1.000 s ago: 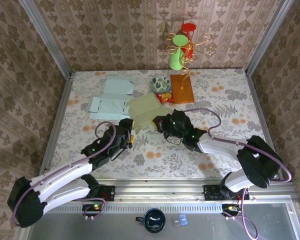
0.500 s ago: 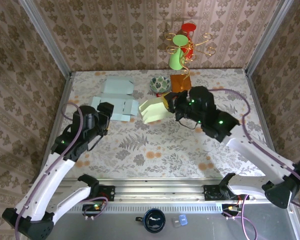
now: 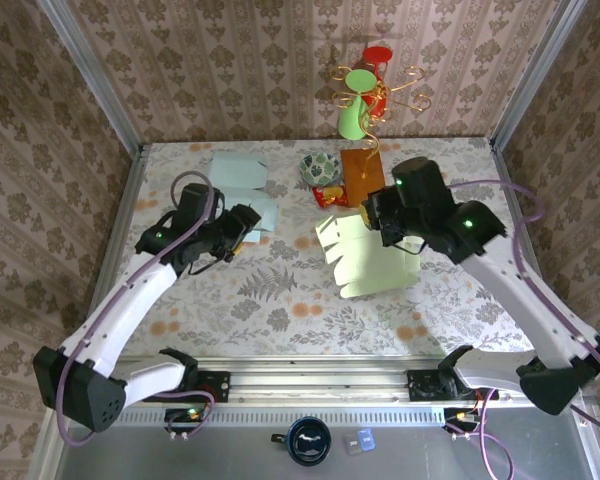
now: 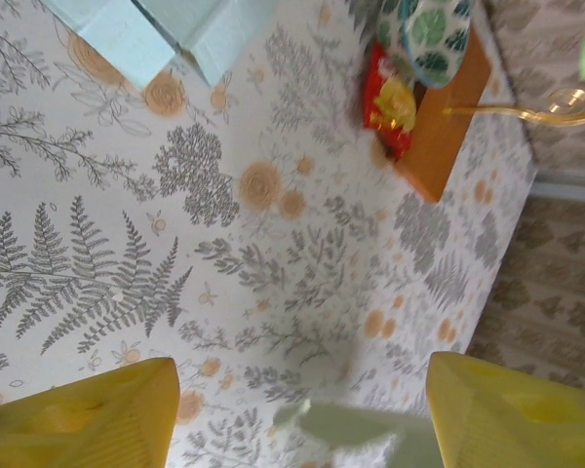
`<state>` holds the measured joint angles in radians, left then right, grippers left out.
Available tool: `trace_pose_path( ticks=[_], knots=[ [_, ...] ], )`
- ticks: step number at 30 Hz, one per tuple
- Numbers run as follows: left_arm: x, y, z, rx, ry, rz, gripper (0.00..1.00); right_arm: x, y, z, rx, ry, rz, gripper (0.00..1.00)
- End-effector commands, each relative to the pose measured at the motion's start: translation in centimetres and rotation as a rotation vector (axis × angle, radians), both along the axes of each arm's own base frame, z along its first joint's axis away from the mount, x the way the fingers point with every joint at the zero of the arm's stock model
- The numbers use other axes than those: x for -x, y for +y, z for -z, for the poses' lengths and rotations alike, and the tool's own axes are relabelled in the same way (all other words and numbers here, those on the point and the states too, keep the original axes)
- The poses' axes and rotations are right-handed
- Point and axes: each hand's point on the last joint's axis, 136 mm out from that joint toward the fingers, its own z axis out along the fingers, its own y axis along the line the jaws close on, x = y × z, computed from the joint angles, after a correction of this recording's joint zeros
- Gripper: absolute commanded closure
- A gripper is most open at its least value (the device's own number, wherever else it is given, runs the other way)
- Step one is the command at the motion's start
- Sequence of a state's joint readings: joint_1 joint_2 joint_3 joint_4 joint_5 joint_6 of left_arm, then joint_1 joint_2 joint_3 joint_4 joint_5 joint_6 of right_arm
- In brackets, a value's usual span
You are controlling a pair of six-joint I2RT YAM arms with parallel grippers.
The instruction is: Fold the paper box
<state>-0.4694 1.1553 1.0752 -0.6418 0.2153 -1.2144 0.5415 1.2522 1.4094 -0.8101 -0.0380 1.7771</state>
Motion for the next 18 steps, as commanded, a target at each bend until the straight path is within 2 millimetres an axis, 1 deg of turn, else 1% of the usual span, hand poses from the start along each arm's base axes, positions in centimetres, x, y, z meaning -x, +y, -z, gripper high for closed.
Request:
trace_pose_path(
  ticks=[1,3,4,5,7,9,11,13,16,18],
  knots=[
    [0.1,-1.0,-0.9,0.004,-0.031,0.106,0.34,-1.4,0.3,3.5,-0.009,0.103,0.023,1.00],
    [0.1,-1.1,-0.7,-0.002,-0.036,0.120,0.35,-2.5,0.4,4.8,0.006,0.129,0.023,1.00],
    [0.1,-1.1,-0.5,-0.007,-0.039,0.126,0.35,-2.9,0.4,4.9,0.011,0.123,0.020,1.00],
    [0.1,-1.2,-0.5,-0.011,-0.043,0.131,0.35,-3.6,0.7,6.2,0.029,0.147,0.016,1.00],
    [0.3,-1.4,-0.1,-0.013,-0.044,0.142,0.36,-4.5,1.6,7.3,0.017,0.156,-0.003,1.00],
    [0.1,-2.0,-0.3,-0.006,-0.064,0.161,0.39,-5.3,2.4,8.4,-0.002,0.155,-0.020,1.00],
    [-0.4,-3.3,-1.1,0.001,-0.124,0.204,0.42,-6.4,3.2,9.2,-0.032,0.109,-0.037,1.00],
    [-0.9,-5.0,-2.2,-0.003,-0.187,0.256,0.43,-7.7,3.4,9.6,-0.038,0.041,-0.055,1.00],
    [-1.8,-7.3,-2.5,0.006,-0.223,0.314,0.45,-9.3,3.7,10.0,-0.061,-0.075,-0.094,1.00],
    [-2.5,-8.6,-2.5,0.038,-0.236,0.339,0.47,-9.8,3.7,10.7,-0.074,-0.115,-0.119,1.00]
  ],
)
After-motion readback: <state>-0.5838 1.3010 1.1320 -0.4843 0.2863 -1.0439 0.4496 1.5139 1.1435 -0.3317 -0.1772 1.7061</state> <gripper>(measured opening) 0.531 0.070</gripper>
